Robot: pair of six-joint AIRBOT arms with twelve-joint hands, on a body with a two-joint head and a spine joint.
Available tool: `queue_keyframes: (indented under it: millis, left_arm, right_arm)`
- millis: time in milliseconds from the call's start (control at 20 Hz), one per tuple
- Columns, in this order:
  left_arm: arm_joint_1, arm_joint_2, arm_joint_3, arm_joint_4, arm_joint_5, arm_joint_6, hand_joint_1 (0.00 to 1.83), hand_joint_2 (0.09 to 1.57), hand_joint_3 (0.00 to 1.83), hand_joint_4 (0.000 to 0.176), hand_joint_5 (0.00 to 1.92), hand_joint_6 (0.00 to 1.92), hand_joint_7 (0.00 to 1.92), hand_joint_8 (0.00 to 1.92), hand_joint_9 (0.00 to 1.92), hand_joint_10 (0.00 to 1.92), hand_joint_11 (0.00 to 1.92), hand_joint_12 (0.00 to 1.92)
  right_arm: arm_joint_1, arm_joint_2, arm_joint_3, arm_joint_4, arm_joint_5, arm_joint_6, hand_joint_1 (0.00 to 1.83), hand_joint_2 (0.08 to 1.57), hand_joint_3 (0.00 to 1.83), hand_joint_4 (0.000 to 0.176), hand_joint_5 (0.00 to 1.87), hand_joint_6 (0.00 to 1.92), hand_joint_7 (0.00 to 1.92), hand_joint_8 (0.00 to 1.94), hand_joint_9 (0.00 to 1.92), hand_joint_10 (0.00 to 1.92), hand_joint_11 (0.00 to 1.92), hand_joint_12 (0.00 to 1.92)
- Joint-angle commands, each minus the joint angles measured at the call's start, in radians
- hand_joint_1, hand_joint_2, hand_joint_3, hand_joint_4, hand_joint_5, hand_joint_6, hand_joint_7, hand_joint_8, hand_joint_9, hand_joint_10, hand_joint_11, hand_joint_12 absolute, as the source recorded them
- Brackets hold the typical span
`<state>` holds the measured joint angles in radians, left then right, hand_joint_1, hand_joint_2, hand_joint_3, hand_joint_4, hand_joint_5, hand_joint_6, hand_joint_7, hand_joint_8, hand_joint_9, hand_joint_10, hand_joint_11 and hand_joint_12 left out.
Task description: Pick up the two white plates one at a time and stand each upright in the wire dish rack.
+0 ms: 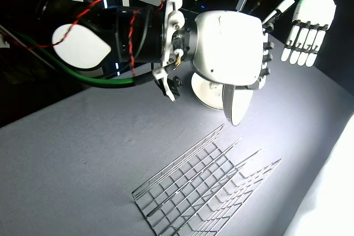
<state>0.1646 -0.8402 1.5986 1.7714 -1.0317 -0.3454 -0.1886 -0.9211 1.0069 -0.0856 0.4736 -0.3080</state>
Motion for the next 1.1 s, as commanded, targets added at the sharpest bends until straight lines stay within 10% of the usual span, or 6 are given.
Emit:
queue_keyframes:
  millis: [0, 200, 350, 650, 950, 1050]
  left_arm:
    - [-0.011, 0.0, 0.0, -0.075, -0.008, -0.003, 0.0, 1.04, 0.0, 0.0, 0.0, 0.0, 0.0, 0.0, 0.0, 0.0, 0.0, 0.0]
    - [-0.043, -0.016, -0.004, -0.075, -0.01, -0.003, 0.0, 1.04, 0.0, 0.0, 0.0, 0.0, 0.0, 0.0, 0.0, 0.0, 0.0, 0.0]
    - [-0.044, -0.015, -0.014, -0.077, -0.01, -0.003, 0.0, 1.04, 0.0, 0.0, 0.0, 0.0, 0.0, 0.0, 0.0, 0.0, 0.0, 0.0]
    - [-0.037, -0.016, -0.012, -0.09, -0.013, -0.003, 0.0, 1.05, 0.01, 0.0, 0.0, 0.0, 0.0, 0.0, 0.0, 0.0, 0.0, 0.0]
    - [-0.027, -0.018, -0.005, -0.091, -0.015, -0.002, 0.0, 1.05, 0.0, 0.0, 0.0, 0.0, 0.0, 0.0, 0.0, 0.0, 0.0, 0.0]
    - [-0.012, -0.019, 0.001, -0.091, -0.015, -0.002, 0.0, 1.06, 0.01, 0.0, 0.0, 0.0, 0.0, 0.0, 0.0, 0.0, 0.0, 0.0]
  right_arm:
    - [0.023, 0.009, -0.001, 0.038, 0.144, 0.014, 1.29, 1.12, 0.01, 0.0, 0.9, 0.86, 1.04, 1.11, 1.07, 1.29, 0.98, 1.67]
    - [0.023, 0.036, 0.001, 0.108, 0.143, 0.014, 1.38, 1.1, 0.0, 0.0, 0.89, 0.94, 1.04, 0.85, 0.99, 1.19, 0.88, 1.37]
    - [0.022, 0.05, 0.015, 0.126, 0.143, 0.013, 1.3, 1.09, 0.0, 0.0, 0.98, 0.72, 1.09, 1.02, 1.13, 1.29, 1.09, 1.73]
    - [0.009, 0.071, 0.072, 0.149, 0.142, 0.012, 1.3, 1.06, 0.0, 0.0, 1.04, 0.68, 1.15, 0.87, 1.08, 1.21, 1.06, 1.73]
    - [-0.004, 0.104, 0.101, 0.162, 0.137, 0.012, 1.39, 1.06, 0.0, 0.0, 1.0, 0.97, 1.1, 0.65, 1.07, 0.94, 0.92, 1.01]
    - [-0.016, 0.112, 0.109, 0.162, 0.134, 0.012, 1.49, 1.06, 0.0, 0.0, 0.98, 0.93, 1.12, 0.61, 1.07, 0.77, 0.89, 1.44]
